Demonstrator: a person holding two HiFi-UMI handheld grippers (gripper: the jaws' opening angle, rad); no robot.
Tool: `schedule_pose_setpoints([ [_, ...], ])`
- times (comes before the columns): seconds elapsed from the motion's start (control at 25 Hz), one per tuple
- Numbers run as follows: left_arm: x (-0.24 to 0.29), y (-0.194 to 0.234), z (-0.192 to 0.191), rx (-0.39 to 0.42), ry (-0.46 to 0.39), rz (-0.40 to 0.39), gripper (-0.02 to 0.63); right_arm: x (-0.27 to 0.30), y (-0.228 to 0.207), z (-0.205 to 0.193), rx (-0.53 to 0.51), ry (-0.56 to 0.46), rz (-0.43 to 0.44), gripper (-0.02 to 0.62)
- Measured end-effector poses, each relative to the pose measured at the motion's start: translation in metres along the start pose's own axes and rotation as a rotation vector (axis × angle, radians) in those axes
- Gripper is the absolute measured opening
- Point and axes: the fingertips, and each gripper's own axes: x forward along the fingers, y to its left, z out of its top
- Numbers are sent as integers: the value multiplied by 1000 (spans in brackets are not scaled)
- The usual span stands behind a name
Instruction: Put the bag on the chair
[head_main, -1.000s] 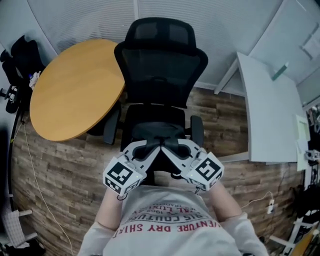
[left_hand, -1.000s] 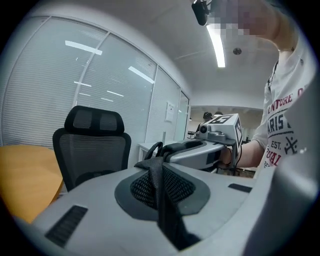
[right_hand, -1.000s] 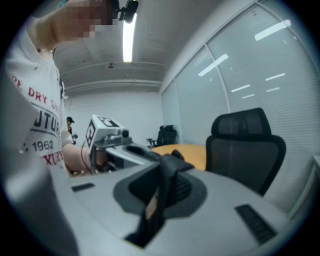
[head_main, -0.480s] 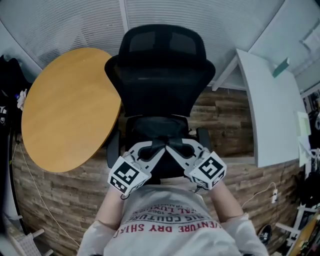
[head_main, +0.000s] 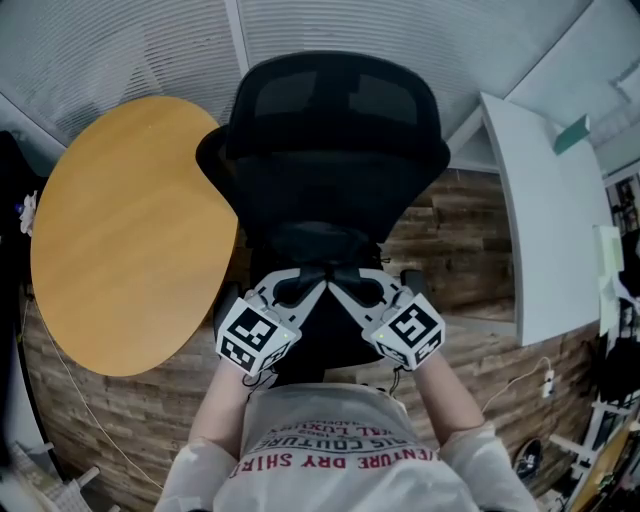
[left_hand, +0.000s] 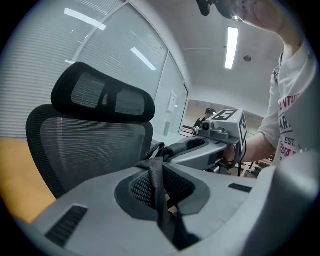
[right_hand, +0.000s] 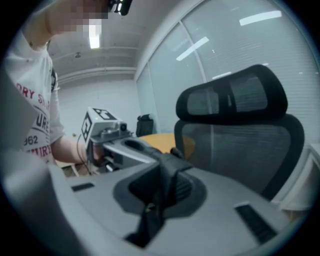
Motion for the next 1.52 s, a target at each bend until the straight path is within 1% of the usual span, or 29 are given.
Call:
schedule_pose_setpoints([
  [0.24, 22, 23, -19, -28, 45, 1, 51, 19, -26, -21, 41, 45, -4, 44],
  [0.36, 30, 28, -23, -32, 40, -16, 52, 24, -37, -25, 64, 43, -19, 44],
  [0.44, 36, 32, -26, -21, 38, -30, 52, 27, -46, -27, 77, 39, -35, 46],
  [0.56, 43, 34, -38, -16, 42, -52, 52, 31, -53, -39, 64, 62, -61, 46],
  [0.72, 58, 40, -53, -46, 31, -67, 53, 36, -68, -65, 54, 82, -92, 46],
  [0.8, 67, 44, -62, -59, 27, -66, 52, 39, -73, -77, 74, 99, -88, 46],
  [1.0, 85, 57, -86, -82, 38, -48, 52, 53, -83, -115, 109, 190, -73, 47],
  [1.08, 90, 64, -101, -84, 65, -27, 52, 60, -88, -131, 130, 221, -78, 64],
  [1.24, 96, 78, -131, -106, 122, 19, 52, 70, -92, -160, 167, 279, -89, 66],
  [1.44, 102, 84, -143, -133, 132, 5, 55, 75, -100, -180, 196, 305, -97, 66],
  [1.52, 104, 86, -146, -138, 131, 11, 55, 74, -102, -182, 206, 303, -110, 87],
])
